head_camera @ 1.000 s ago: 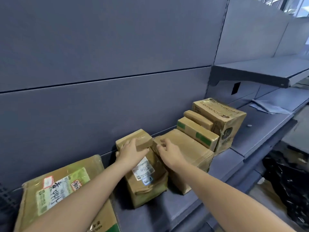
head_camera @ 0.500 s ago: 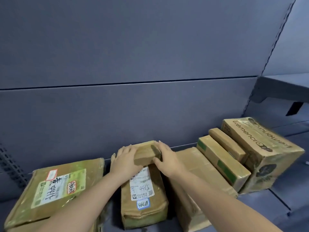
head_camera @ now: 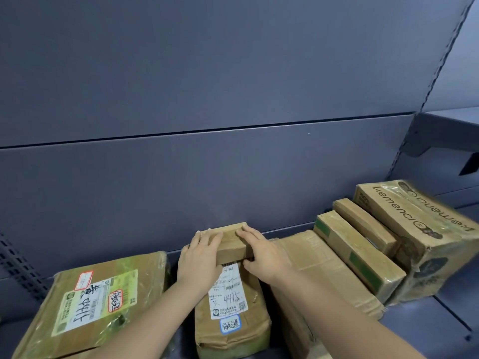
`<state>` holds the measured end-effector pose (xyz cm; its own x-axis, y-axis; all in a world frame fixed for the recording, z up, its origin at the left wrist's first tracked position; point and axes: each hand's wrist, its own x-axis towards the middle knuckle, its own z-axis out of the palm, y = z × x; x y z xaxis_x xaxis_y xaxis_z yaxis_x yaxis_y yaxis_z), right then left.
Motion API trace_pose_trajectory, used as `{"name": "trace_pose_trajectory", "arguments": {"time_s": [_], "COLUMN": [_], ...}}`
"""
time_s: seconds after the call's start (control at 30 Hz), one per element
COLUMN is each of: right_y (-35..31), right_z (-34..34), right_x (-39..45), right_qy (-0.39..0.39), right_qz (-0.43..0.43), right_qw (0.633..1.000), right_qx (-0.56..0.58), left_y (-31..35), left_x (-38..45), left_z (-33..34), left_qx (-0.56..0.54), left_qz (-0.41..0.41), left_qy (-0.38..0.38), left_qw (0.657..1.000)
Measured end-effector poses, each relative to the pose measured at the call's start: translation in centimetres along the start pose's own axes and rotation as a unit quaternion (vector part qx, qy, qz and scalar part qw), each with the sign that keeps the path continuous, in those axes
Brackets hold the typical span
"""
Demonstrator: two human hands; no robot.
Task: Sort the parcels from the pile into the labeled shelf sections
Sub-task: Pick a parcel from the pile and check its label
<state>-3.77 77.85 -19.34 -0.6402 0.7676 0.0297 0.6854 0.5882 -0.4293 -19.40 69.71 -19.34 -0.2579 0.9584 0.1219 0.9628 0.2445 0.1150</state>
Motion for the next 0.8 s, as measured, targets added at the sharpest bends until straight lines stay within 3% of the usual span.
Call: {"name": "trace_pose_trajectory", "arguments": {"time_s": [0.23, 0.4, 0.57, 0.67, 0.8], "right_y": [-1.0, -1.8, -2.1, -2.2, -2.6], "right_z": [-0.5, -1.4, -1.9, -2.1, -2.4], "right_x": [0.4, -0.1, -1.1, -1.5, -2.0], "right_qy": [0.018, 0.108, 0.159, 0.144, 0.128], "right_qz": [0.009, -0.013, -0.05, -0.039, 0.011], "right_qw": [0.998, 0.991, 0.983, 0.988, 0.985], "right_qx": [-0.055, -0.073, -0.076, -0.045, 0.118], "left_y": [0.1, 0.3, 0.2, 0.1, 0.2], "left_x": [0.1, -0.3, -0.5, -0.7, -0.8], "left_z": [-1.3, -3.0, -4.6, -5.1, -5.9], "left_qx": [0.004, -0.053, -0.135, -0.169, -0.26], "left_qz": [0.027, 0.055, 0.056, 0.048, 0.009], "left_qy": [0.014, 0.085, 0.088, 0.089, 0.102], "left_qw": [1.0, 0.993, 0.985, 0.98, 0.96]}}
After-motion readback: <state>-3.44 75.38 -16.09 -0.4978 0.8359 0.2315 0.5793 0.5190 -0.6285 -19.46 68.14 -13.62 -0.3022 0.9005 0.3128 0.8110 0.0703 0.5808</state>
